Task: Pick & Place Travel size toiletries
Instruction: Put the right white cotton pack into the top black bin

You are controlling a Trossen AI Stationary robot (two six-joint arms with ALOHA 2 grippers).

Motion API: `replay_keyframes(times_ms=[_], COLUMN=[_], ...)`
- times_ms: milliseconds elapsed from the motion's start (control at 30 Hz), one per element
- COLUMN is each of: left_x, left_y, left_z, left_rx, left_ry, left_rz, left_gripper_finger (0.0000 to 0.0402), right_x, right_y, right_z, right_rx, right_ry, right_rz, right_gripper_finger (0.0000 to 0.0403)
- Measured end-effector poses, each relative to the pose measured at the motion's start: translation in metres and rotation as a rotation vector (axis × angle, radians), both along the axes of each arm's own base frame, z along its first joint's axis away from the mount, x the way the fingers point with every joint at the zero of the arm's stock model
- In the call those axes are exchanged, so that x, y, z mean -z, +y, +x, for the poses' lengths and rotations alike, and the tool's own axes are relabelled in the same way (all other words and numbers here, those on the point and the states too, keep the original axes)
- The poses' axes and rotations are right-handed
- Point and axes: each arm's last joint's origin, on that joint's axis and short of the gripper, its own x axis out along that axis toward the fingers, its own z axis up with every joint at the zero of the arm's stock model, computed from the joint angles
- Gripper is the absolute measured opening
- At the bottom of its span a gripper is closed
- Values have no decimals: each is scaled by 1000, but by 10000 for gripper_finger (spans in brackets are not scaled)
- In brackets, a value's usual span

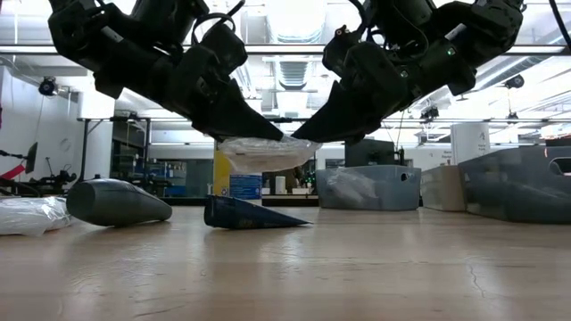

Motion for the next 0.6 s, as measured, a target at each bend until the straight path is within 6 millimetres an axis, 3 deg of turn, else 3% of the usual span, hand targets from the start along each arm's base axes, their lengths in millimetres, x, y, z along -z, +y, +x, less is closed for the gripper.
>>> replay_keyframes(times_ms=[200,600], left_x=[0,1], left_y=[0,1], left_z=[0,0], left_rx=[-2,-65], left_ry=[-1,6], left_rz=[5,-22], left_gripper_finger=[35,138], right_x=[4,9], right_y=[0,-7], right_z=[-2,-7], right_rx=[-7,35], right_ry=[42,131], right_rz=[-17,12], right_gripper_finger=[9,8])
